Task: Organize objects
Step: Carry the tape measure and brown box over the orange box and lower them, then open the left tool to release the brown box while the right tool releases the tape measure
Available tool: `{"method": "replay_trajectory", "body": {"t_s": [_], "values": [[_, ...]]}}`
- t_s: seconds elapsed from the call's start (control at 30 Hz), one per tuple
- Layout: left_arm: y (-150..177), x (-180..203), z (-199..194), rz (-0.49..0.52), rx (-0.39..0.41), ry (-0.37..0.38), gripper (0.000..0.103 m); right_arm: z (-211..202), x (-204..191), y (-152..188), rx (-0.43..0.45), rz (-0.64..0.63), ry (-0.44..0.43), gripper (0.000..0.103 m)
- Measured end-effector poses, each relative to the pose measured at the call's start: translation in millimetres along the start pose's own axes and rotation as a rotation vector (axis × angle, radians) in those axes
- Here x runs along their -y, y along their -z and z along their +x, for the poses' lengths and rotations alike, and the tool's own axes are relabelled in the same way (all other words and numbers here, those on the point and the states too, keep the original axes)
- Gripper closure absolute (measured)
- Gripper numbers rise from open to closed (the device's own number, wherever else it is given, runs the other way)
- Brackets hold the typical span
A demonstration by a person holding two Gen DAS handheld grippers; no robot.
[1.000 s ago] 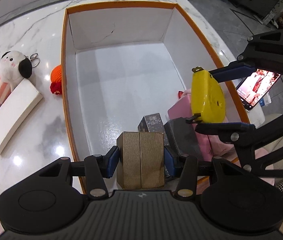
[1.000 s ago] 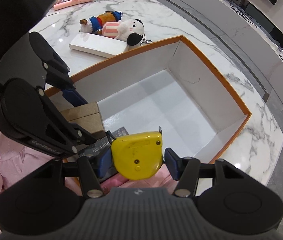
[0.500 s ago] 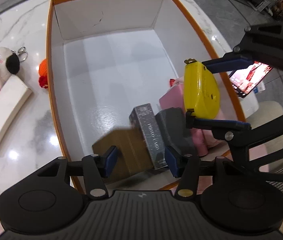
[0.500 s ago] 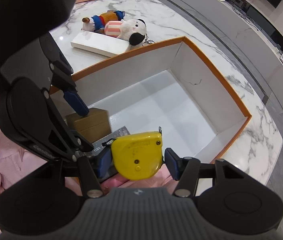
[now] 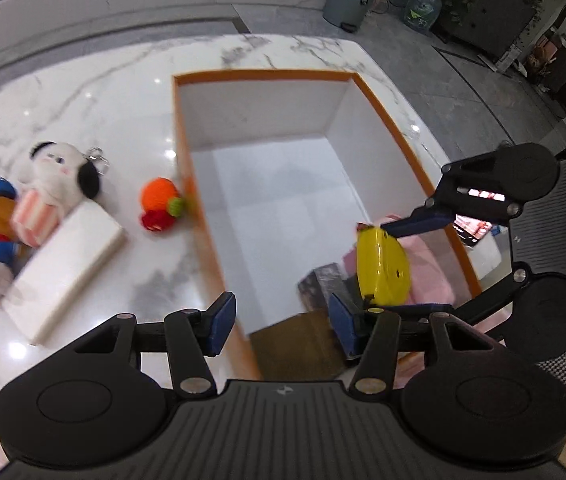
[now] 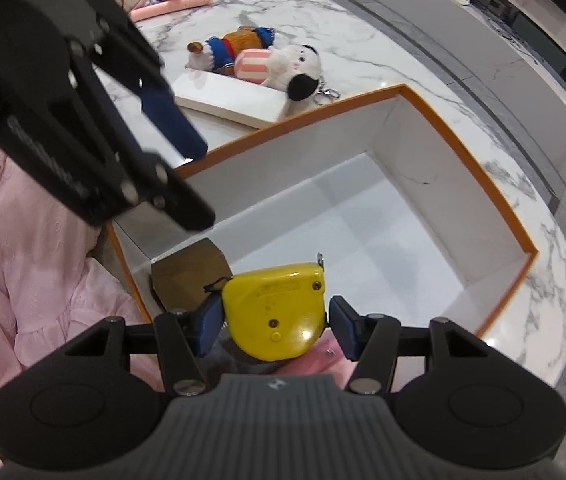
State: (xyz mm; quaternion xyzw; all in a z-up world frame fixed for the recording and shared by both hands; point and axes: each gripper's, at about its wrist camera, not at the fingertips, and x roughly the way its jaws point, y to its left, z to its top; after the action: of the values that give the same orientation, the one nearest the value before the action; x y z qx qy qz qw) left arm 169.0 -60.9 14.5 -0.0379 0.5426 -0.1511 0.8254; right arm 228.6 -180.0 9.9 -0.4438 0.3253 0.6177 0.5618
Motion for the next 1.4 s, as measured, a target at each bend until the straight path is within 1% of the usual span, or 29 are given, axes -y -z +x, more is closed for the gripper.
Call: {"method": "replay_trajectory", "body": {"t_s": [0.07,0.13,0.27,0.47,0.5,0.57,0.67,0.77,0.83,0.9,1.0,1.07,1.23,1.3,1.4], "values": [[3,-4,-1,0.004,0.01,-0.022,0.042,6,-3,-5,-0.008,-0.004,-0.011,0.044],[5,-10,0,-0.004,0.01,-0.026,0.042,11,-5,-9,-0.018,-0.009,-0.024,0.044],[10,-23,2,-0.047,0.003,-0.016,0.042,23,-10,-19,-0.042,-0.032,-0.035,0.044],[14,-41,0,-0.083,0.022,0.015,0.042,30,-14,-36,-0.04,-0.036,-0.071,0.044],[14,-43,0,-0.106,0.029,0.01,0.042,32,-15,-38,-0.045,-0.04,-0.079,0.044],[15,-47,0,-0.114,0.036,0.017,0.042,38,-19,-42,-0.072,-0.06,-0.077,0.044],[15,-55,1,-0.135,0.044,0.031,0.042,52,-22,-43,-0.141,-0.081,-0.066,0.044],[16,-62,3,-0.159,0.044,0.065,0.042,55,-20,-46,-0.158,-0.065,-0.093,0.044],[16,-64,3,-0.165,0.044,0.078,0.042,57,-20,-50,-0.191,-0.074,-0.099,0.044],[17,-65,3,-0.167,0.047,0.084,0.042,59,-22,-52,-0.236,-0.098,-0.076,0.044],[18,-68,3,-0.171,0.055,0.092,0.042,65,-29,-48,-0.302,-0.165,-0.03,0.045],[18,-70,4,-0.177,0.056,0.102,0.042,66,-28,-47,-0.311,-0.151,-0.05,0.045],[19,-71,3,-0.175,0.072,0.112,0.042,67,-25,-52,-0.293,-0.14,-0.08,0.045],[19,-72,2,-0.182,0.074,0.127,0.042,65,-22,-55,-0.271,-0.121,-0.132,0.045],[18,-72,2,-0.179,0.074,0.14,0.042,70,-20,-59,-0.28,-0.096,-0.204,0.045]]}}
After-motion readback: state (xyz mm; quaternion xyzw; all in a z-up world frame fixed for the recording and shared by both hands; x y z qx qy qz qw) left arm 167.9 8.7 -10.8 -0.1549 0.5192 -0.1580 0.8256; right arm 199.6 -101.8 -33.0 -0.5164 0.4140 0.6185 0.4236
